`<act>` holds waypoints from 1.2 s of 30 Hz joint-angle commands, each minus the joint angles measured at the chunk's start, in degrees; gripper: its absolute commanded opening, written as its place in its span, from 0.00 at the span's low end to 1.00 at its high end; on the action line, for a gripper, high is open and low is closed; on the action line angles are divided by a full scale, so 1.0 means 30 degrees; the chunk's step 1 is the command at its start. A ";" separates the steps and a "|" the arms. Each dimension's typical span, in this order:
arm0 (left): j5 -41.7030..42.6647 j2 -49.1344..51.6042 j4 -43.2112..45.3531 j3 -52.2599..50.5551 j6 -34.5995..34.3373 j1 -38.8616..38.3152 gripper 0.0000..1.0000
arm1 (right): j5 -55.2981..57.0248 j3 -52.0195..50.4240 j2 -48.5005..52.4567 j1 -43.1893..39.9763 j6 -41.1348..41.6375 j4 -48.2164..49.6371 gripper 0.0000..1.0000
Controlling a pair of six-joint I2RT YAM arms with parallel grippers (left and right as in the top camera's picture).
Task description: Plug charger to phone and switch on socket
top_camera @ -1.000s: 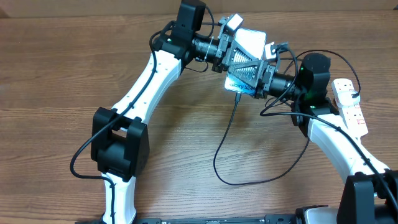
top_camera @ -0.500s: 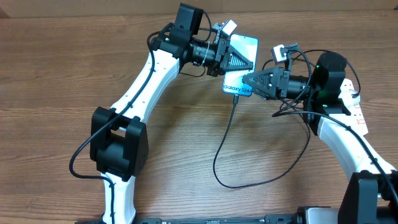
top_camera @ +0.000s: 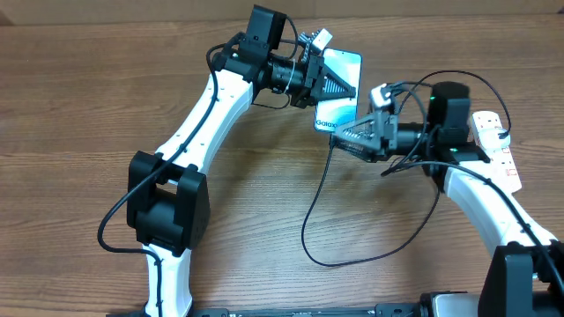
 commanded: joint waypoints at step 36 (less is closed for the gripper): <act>0.2659 -0.0495 -0.0415 0.0066 0.0576 0.0729 0.04 | 0.1122 0.0328 -0.0197 0.1275 -0.2273 0.0029 0.32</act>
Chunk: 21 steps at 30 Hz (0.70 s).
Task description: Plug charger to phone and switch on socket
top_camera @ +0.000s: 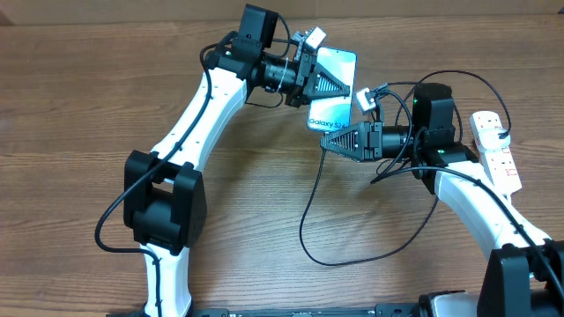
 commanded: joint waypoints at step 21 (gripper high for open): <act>0.1333 -0.0495 -0.1195 0.0073 0.1013 -0.0299 0.04 | 0.0291 0.0335 -0.0197 0.0066 0.0379 0.0175 0.04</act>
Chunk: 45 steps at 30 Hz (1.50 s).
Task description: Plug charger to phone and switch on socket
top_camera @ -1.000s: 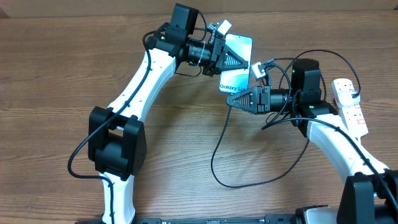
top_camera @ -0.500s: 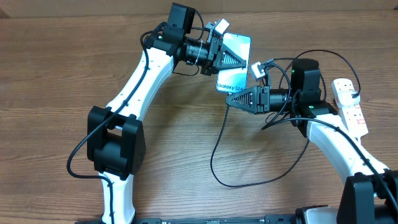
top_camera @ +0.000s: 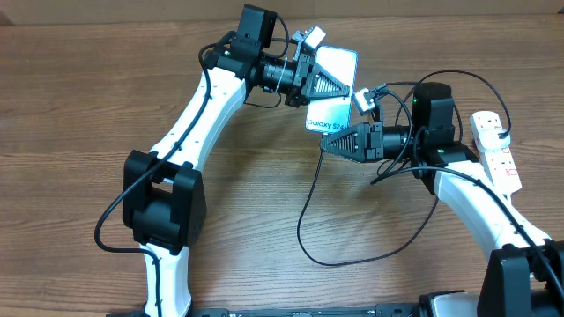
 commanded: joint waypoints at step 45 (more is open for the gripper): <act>0.0423 -0.0495 -0.3898 0.0080 0.3198 -0.0736 0.04 | 0.2994 0.0270 -0.0189 -0.0007 0.3534 0.2820 0.03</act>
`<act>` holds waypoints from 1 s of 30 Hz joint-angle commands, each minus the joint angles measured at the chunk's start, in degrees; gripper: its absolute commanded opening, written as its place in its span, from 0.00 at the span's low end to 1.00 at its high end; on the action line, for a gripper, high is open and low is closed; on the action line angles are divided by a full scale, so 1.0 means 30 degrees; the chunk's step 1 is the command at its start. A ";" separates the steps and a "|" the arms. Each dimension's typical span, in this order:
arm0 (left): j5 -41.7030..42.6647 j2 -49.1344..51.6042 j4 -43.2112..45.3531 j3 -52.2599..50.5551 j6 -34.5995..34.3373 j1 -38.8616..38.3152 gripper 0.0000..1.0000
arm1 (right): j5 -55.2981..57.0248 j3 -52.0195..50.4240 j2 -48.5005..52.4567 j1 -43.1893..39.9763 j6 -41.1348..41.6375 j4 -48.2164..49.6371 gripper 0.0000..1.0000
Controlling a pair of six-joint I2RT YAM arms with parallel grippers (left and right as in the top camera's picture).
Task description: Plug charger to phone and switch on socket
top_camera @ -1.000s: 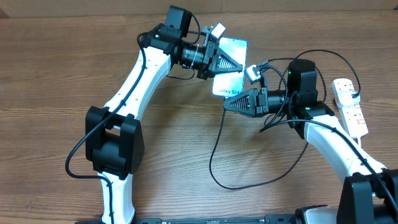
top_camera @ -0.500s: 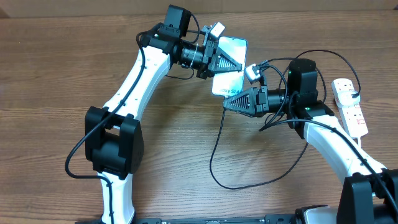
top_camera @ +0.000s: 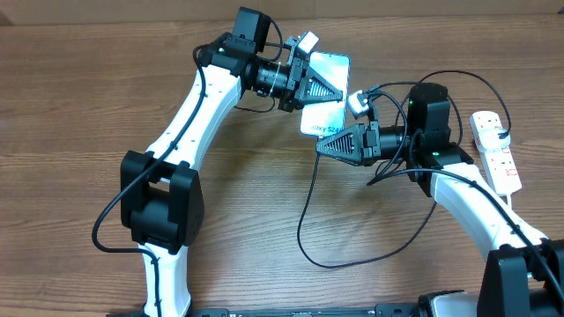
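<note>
A phone [top_camera: 323,88] with a pale blue lit screen reading "Galaxy" is held at the back of the table. My left gripper [top_camera: 328,88] is shut on its upper part, coming in from the left. My right gripper [top_camera: 321,145] sits at the phone's lower edge, shut on the end of the black charger cable [top_camera: 310,211]. Whether the plug is seated in the phone cannot be told. The cable loops down over the table and back towards the right arm. The white socket strip [top_camera: 496,151] lies at the far right.
The wooden table [top_camera: 70,106] carries the two arm bases at the front. The right arm's own black wires arch above its wrist near the socket strip.
Both grippers and the phone have shifted a little to the left and slightly back. The right gripper stays at the phone's lower edge with the cable end.
At first the right gripper was tilted at the phone's lower right corner, with the left gripper holding the phone. Then the right gripper was level under the phone's lower edge. Since then the pair has drifted leftwards together.
</note>
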 commanded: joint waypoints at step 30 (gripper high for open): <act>-0.2827 -0.0495 -0.2514 -0.0189 0.2266 -0.0401 0.04 | 0.4524 0.0583 -0.0189 -0.0787 -0.1049 0.0867 1.00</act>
